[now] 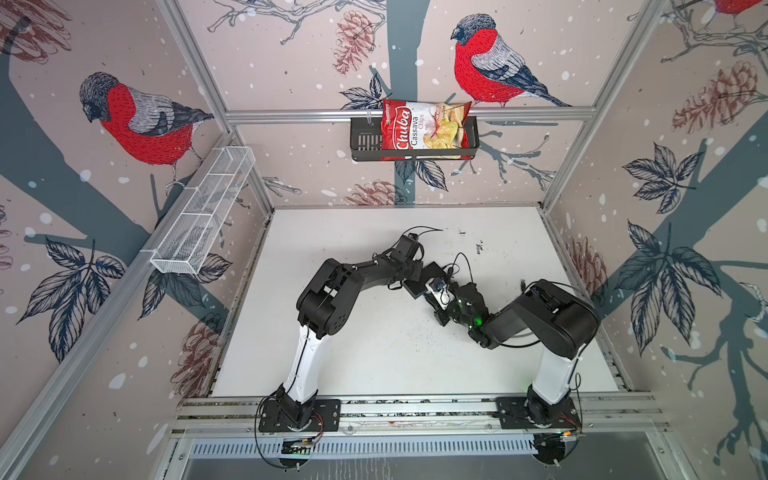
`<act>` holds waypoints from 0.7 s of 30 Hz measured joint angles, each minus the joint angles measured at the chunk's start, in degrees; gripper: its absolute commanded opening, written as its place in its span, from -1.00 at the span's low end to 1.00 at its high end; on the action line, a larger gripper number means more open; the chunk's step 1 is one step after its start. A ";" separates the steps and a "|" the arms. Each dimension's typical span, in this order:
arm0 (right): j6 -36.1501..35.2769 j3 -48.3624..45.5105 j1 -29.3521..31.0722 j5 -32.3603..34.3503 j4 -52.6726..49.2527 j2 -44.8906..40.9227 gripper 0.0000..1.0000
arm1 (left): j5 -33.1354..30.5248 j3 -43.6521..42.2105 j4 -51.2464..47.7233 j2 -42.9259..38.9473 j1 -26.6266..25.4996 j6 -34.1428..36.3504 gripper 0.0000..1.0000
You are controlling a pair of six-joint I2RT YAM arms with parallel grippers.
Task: Insert the plug into the switch port
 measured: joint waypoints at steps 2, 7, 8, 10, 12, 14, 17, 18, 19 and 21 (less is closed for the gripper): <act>0.09 0.04 0.00 0.24 -0.07 -0.02 -0.99 | -1.49 -1.20 1.70 0.09 -0.44 -0.24 -1.00; 1.68 -0.07 0.04 1.07 -0.57 -0.50 -0.99 | -3.26 -4.57 8.31 0.00 -1.03 -2.71 -1.00; 1.75 -0.07 0.04 1.07 -0.74 -0.57 -0.99 | -3.56 -4.92 9.11 0.00 -1.22 -2.95 -1.00; 1.92 0.04 0.04 1.03 -1.14 -0.68 -0.99 | -4.15 -5.33 10.51 0.00 -1.60 -2.97 -1.00; 2.14 0.48 0.04 1.01 -1.75 -0.72 -0.99 | -4.44 -5.40 11.10 0.07 -1.90 -2.95 -1.00; 2.86 1.40 0.07 0.96 -3.02 -0.70 -0.99 | -3.93 -5.40 12.98 0.15 -2.45 -4.02 -1.00; 3.15 2.95 0.15 0.96 -4.55 -0.33 -0.99 | -3.41 -5.97 16.70 0.15 -3.74 -4.04 -1.00; 3.23 3.19 0.15 0.96 -4.68 -0.17 -0.99 | -3.48 -6.19 17.51 0.17 -3.89 -4.15 -1.00; 3.45 3.50 0.17 0.98 -4.72 0.02 -0.99 | -3.39 -6.45 18.38 0.24 -3.96 -4.46 -1.00; 4.13 3.91 0.24 1.07 -4.79 0.33 -0.99 | -3.04 -6.97 19.82 0.24 -4.15 -4.46 -1.00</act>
